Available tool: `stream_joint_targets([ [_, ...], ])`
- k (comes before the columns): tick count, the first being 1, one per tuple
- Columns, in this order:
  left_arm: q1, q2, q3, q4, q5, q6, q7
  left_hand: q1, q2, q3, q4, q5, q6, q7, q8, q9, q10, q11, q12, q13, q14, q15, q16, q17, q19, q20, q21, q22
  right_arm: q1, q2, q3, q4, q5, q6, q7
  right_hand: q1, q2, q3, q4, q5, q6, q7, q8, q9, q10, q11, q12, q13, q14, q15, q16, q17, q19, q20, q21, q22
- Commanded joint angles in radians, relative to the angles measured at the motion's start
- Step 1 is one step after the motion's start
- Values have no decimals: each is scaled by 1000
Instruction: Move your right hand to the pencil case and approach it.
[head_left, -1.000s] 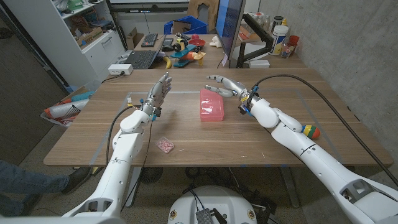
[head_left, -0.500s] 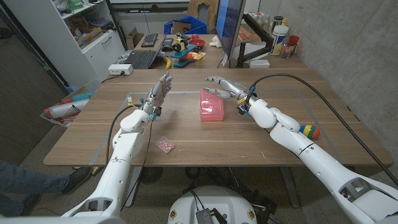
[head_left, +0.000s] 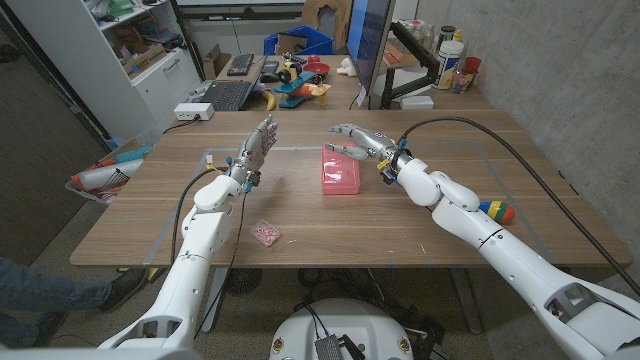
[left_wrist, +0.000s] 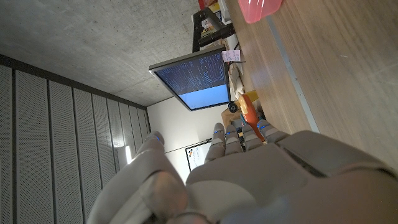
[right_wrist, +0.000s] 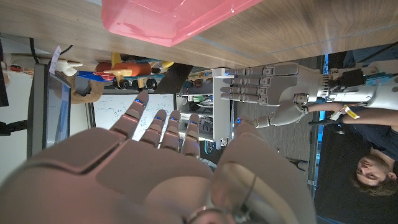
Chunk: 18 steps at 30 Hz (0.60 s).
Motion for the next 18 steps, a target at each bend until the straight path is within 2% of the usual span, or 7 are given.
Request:
stream_joint_targets([
  [1,-6,-5,3,14,-1,-8,-4,3,8,3,-8,-1,6,1,4,5,-2,1,5,0,-5,-5,3,4,1,6,-3,5,12,-1,-26,-10,-50,-44,12,-10,-1,0,-3,4,0,-4,-2,0,-5,0,-1,3,-6,-2,-2,1,1,5,-2,6],
  [7,-9,-8,3,24,-1,-16,-7,3,8,3,-8,-1,6,2,4,5,-1,-1,5,0,-5,-6,3,4,0,7,-4,5,22,1,-42,-3,-64,-55,21,-9,1,1,-4,5,-4,-11,-4,0,-5,0,-1,3,-6,-2,-1,0,2,4,-5,6],
  [8,-10,-9,2,29,-1,-21,-7,2,9,2,-9,-1,8,2,4,5,-1,9,5,0,-4,-6,4,4,-4,-16,-6,5,25,1,-46,-3,-68,-58,28,-9,1,1,-4,5,-4,-11,-4,0,-6,0,-1,3,-6,-2,-1,-1,2,4,-5,6],
  [10,-10,-9,1,31,-2,-24,-9,2,10,2,-10,-1,10,5,5,5,-1,10,5,-1,-3,-3,4,4,1,-30,-5,5,27,0,-48,-4,-70,-62,32,-9,1,1,-5,5,-7,-10,-5,0,-7,0,-2,3,-6,-2,-1,-1,2,4,-6,6],
  [18,-11,-10,-1,40,-5,-28,-13,2,10,2,-11,-1,10,4,5,5,-1,6,5,-1,-4,-3,4,4,1,-31,-6,5,41,0,-67,0,-92,-78,50,-9,3,2,-5,5,-8,-8,-5,0,-10,0,-2,3,-7,-2,-1,-3,3,4,-9,6],
])
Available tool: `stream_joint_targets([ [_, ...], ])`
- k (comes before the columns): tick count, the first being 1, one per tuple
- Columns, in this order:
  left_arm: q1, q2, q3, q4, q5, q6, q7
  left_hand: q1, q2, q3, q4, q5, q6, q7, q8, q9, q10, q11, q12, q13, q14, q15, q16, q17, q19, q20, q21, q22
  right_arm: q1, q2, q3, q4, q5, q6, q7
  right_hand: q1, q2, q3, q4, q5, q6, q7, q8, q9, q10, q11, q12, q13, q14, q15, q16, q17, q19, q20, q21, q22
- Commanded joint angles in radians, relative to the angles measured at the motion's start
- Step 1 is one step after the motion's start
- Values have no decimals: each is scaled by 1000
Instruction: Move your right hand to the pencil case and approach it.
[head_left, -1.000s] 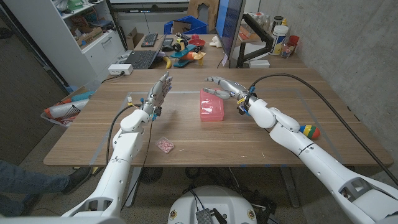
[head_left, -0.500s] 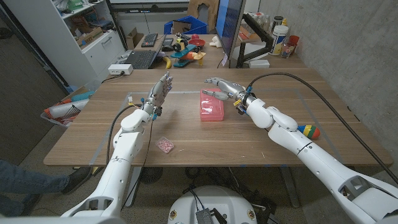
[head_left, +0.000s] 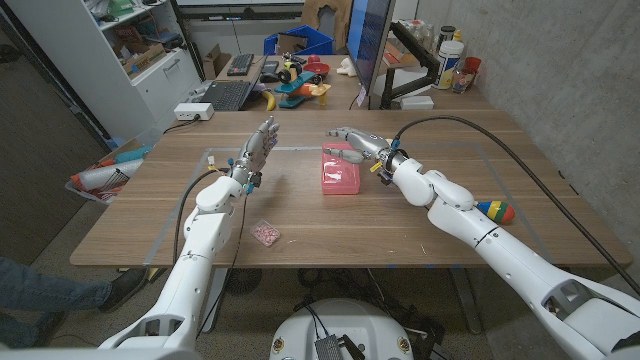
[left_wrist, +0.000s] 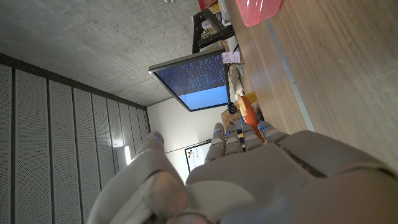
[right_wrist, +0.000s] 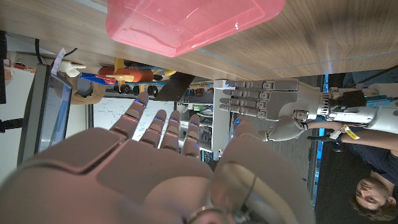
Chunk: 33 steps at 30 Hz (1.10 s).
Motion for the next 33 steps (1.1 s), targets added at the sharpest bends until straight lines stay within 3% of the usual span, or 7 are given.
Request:
stream_joint_targets([
  [1,-3,-3,-3,15,-4,-16,-9,2,11,2,-3,-1,10,3,5,5,-2,6,5,-1,-3,-3,4,4,-2,-5,-2,5,24,1,-36,6,-33,-26,24,0,-6,2,-5,5,1,0,-5,0,-2,-1,-3,3,-7,-2,-1,2,3,3,-2,6],
  [33,6,4,-13,-3,-6,2,-6,1,13,1,-7,-2,11,0,4,5,-2,1,4,-1,-6,-4,3,4,-5,10,-5,5,54,11,-108,25,-151,-86,24,-5,-2,3,-6,5,-2,0,-5,0,-2,-2,-1,3,-3,-4,4,-3,8,5,-12,6],
])
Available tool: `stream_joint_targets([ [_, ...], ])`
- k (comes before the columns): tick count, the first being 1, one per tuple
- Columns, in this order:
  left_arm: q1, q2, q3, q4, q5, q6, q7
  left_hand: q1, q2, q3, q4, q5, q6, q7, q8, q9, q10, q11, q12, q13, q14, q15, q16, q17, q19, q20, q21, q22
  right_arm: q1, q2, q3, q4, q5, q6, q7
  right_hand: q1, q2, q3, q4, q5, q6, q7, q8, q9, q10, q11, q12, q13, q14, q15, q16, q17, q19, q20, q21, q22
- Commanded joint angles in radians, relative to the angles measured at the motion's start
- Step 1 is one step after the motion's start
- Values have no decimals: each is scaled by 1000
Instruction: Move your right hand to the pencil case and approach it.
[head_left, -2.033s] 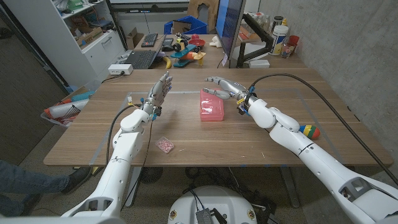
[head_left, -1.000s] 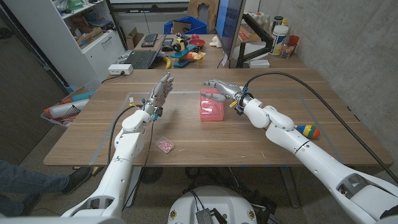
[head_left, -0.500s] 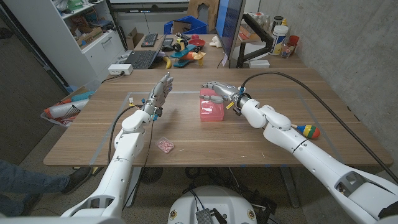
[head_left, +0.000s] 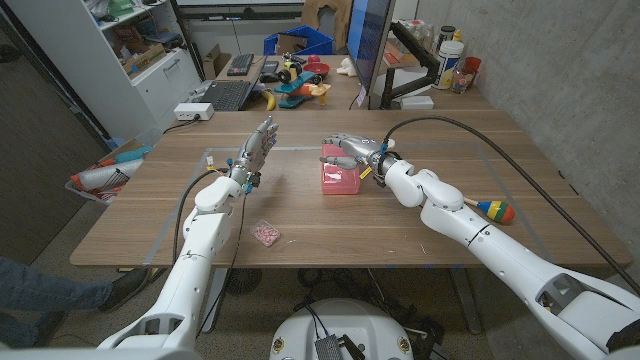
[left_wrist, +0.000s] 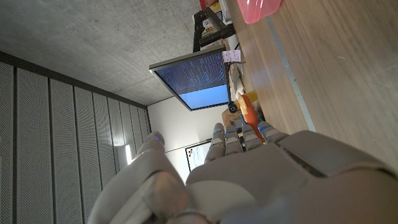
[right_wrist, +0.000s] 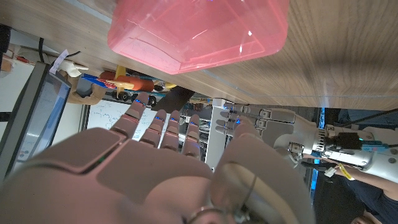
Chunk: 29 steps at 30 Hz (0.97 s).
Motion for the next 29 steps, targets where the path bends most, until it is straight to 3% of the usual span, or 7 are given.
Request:
stream_joint_targets([
  [1,8,4,-4,-9,-3,11,1,5,9,0,-7,-2,12,-1,4,5,-2,3,4,-1,-6,-4,3,4,-1,4,-1,5,13,9,-24,19,-33,-12,-4,-5,-1,3,-6,5,-2,-1,2,0,-1,-3,-1,1,2,2,4,2,9,5,-5,1],
  [29,23,1,4,-22,4,10,9,4,9,-1,-11,-2,13,-2,4,5,-4,0,3,-1,-7,-6,3,4,-5,13,-4,5,24,9,-44,41,-47,-11,-12,-6,4,5,-9,5,4,-5,5,0,0,-7,-1,1,4,2,6,-4,21,4,-14,1],
])
